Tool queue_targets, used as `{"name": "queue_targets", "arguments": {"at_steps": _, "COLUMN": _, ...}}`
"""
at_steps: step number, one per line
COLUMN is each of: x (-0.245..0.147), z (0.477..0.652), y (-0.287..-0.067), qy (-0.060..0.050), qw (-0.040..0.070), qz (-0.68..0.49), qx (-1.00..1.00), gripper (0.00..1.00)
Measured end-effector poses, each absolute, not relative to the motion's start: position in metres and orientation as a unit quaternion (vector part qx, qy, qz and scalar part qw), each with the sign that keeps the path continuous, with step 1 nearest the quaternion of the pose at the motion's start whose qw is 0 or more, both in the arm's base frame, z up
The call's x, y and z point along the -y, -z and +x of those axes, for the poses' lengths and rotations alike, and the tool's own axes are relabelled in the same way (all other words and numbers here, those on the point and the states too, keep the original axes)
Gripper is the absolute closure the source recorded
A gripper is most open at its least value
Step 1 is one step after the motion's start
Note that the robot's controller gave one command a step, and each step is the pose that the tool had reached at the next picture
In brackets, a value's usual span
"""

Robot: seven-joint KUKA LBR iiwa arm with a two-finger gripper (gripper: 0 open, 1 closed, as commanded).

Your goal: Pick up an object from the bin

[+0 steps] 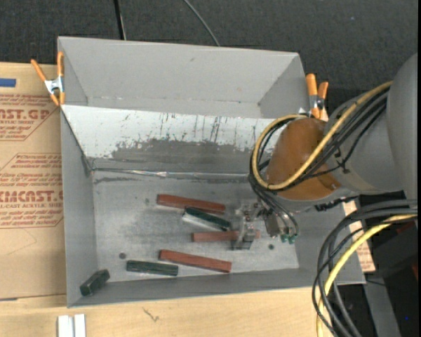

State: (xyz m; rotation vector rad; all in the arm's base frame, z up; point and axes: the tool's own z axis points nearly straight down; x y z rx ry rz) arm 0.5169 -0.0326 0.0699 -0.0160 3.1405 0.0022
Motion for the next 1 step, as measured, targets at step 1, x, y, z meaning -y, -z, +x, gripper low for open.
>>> {"name": "queue_targets", "arguments": {"at_steps": 1, "x": 0.0326, "z": 0.5169, "y": -0.0699, "qy": 0.000, "qw": 0.000, "qz": -0.005, "qx": -1.000, "gripper": 1.00}}
